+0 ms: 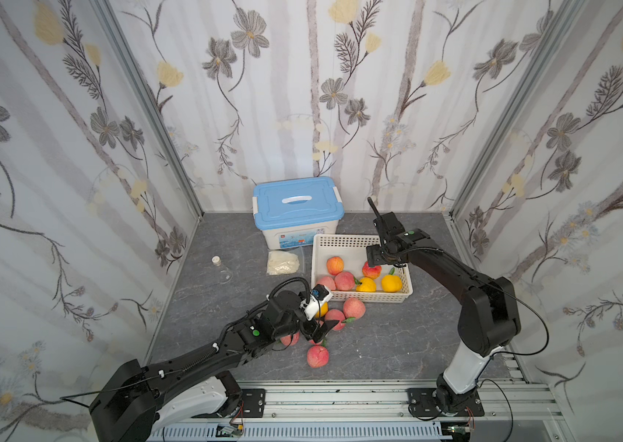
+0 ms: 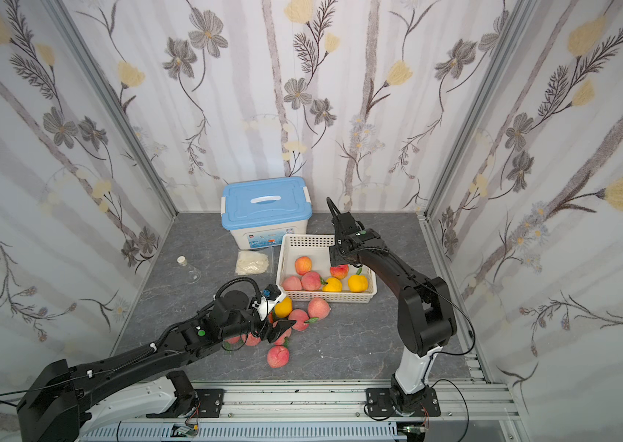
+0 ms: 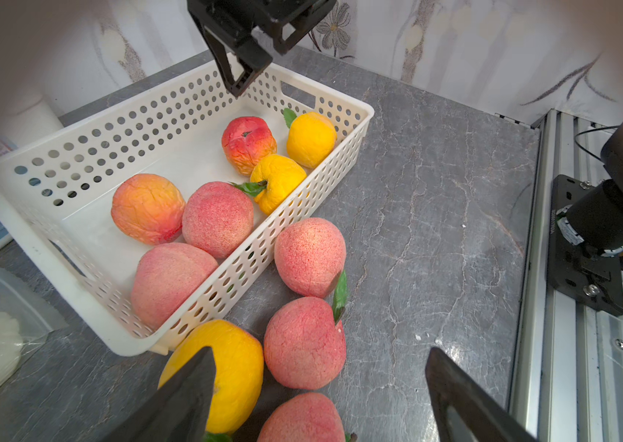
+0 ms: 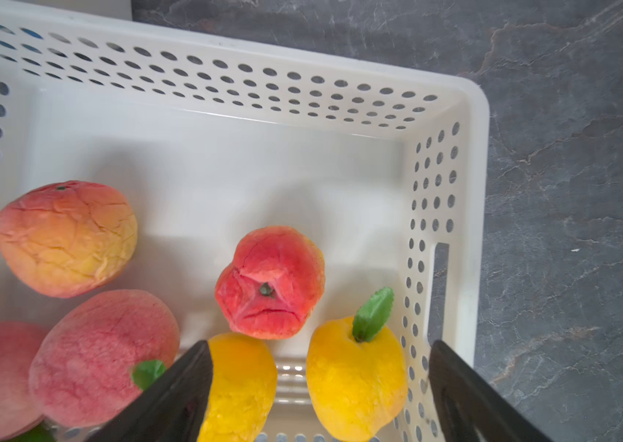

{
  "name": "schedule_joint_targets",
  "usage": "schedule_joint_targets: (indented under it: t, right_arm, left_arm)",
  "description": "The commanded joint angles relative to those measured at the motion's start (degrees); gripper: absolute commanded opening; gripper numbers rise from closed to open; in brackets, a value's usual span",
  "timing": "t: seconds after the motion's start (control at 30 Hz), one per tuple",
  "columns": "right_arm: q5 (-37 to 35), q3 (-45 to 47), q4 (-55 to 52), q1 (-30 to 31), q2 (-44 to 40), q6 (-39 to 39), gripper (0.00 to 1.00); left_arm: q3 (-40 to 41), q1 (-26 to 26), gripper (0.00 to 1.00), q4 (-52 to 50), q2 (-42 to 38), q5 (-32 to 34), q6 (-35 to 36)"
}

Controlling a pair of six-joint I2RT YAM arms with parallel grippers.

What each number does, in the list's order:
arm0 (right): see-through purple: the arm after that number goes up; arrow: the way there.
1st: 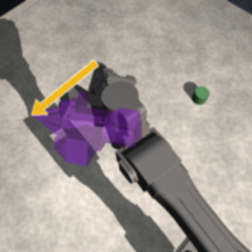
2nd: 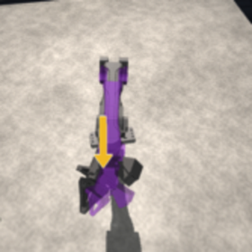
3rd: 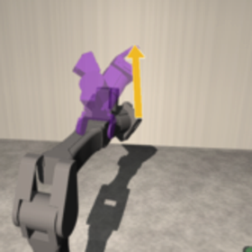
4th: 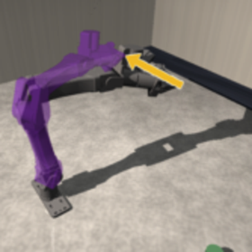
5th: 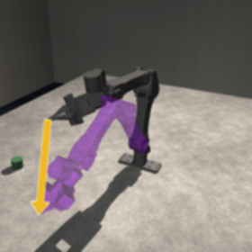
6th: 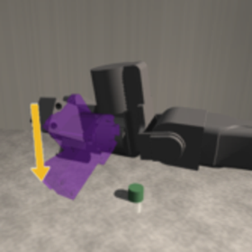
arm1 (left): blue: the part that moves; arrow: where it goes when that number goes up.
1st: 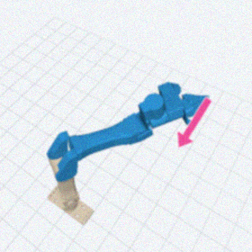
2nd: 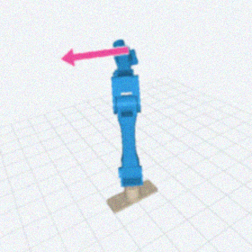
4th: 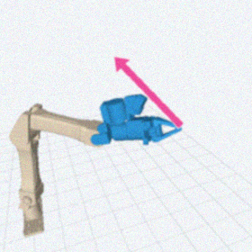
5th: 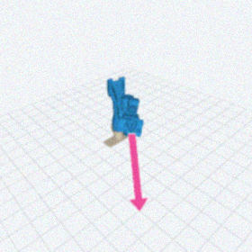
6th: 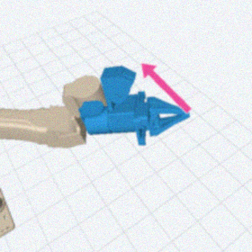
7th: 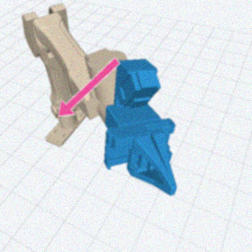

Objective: Put the peaches into the basket
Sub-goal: Place the peach in the basket, then pick up the peach from the center of the board.

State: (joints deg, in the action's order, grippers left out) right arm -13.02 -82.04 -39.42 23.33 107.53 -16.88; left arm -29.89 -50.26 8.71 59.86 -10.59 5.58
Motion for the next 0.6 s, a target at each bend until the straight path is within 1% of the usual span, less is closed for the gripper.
schedule_joint_targets:
  t: [0.0,0.1,0.17,0.27,0.37,0.47,0.53,0.57]
  right_arm:
    - [3.61,4.61,6.68,0.54,-6.09,1.35,0.88]
    - [8.16,13.25,14.09,1.62,-14.49,3.80,0.88]
    - [10.99,19.42,18.97,2.91,-21.15,6.16,0.88]
    - [12.91,26.32,24.08,5.92,-28.33,8.72,0.88]
    - [15.43,34.12,29.55,10.63,-34.38,11.48,0.89]
    - [19.22,40.68,33.95,14.40,-39.43,13.37,0.88]
    - [21.65,44.53,36.43,15.87,-42.93,12.49,0.88]
    - [23.11,46.19,37.57,16.38,-44.30,12.00,0.87]
  left_arm:
    - [-0.52,0.15,0.87,0.18,-0.60,3.04,0.26]
    - [-1.33,0.77,0.87,-1.69,-0.62,5.64,-1.43]
    - [-3.38,0.96,0.87,-5.70,-0.87,8.29,-4.07]
    - [-6.34,1.20,0.87,-12.61,-1.81,12.38,-9.22]
    - [-9.42,1.29,0.88,-20.24,-2.72,17.58,-16.70]
    - [-14.63,1.36,0.88,-32.41,-1.17,23.76,-25.16]
    - [-19.05,1.47,0.88,-43.37,0.64,29.89,-34.02]
    - [-20.44,1.56,0.88,-47.58,1.45,31.60,-38.07]
